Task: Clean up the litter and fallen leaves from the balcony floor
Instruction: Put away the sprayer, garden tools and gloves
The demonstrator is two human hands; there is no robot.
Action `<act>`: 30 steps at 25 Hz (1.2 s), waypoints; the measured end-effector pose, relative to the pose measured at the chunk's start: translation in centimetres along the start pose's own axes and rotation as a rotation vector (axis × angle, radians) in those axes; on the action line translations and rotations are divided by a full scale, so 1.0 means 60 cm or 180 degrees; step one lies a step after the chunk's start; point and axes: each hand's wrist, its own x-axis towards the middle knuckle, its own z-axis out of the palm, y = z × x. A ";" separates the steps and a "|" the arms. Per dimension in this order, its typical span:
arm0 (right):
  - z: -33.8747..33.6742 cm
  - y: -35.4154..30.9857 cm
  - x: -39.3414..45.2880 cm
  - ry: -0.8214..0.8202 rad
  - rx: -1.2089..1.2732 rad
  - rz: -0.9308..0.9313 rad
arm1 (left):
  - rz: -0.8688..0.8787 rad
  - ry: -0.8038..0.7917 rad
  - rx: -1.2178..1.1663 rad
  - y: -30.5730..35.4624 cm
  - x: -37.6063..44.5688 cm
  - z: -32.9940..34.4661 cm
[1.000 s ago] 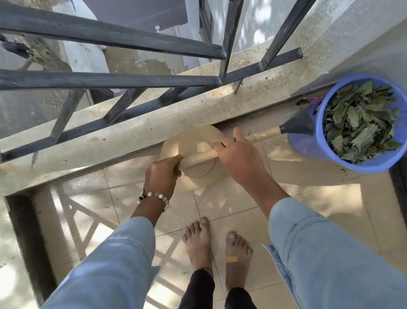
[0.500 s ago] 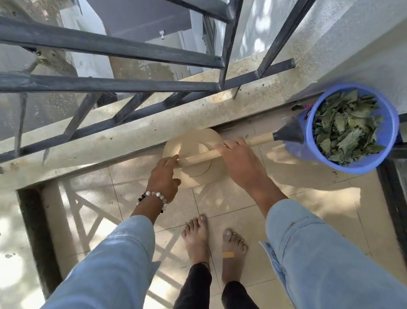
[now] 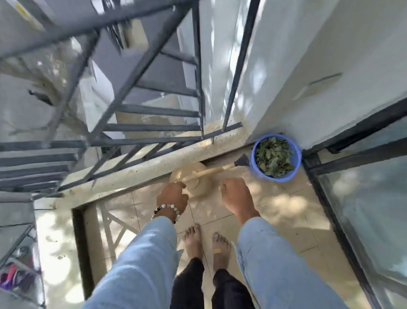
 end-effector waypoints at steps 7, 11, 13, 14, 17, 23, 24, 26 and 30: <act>-0.168 -0.005 -0.215 0.0657 -0.0117 0.0397 | 0.0569 0.0248 0.0591 0.118 -0.187 -0.086; -0.188 0.026 -0.317 0.1094 0.0113 0.1150 | 0.1266 0.0215 0.1297 0.180 -0.238 -0.097; -0.184 0.040 -0.383 0.1327 0.0346 0.1668 | 0.1801 0.0212 0.1623 0.216 -0.272 -0.090; -0.178 0.046 -0.411 0.1429 0.0432 0.1849 | 0.2016 0.0210 0.1755 0.231 -0.286 -0.084; -0.145 0.062 -0.515 0.1738 0.0710 0.2407 | 0.2694 0.0074 0.2029 0.278 -0.339 -0.046; -0.014 0.077 -0.756 0.2477 0.1427 0.3836 | 0.4004 -0.0437 0.2666 0.311 -0.492 0.093; 0.014 0.074 -0.800 0.2579 0.1544 0.4078 | 0.4228 -0.0523 0.2823 0.310 -0.525 0.123; 0.072 0.066 -0.880 0.2801 0.1815 0.4493 | 0.4666 -0.0593 0.3212 0.300 -0.595 0.180; 0.183 0.029 -1.025 0.2962 0.2277 0.5210 | 0.5242 -0.0891 0.3667 0.256 -0.733 0.294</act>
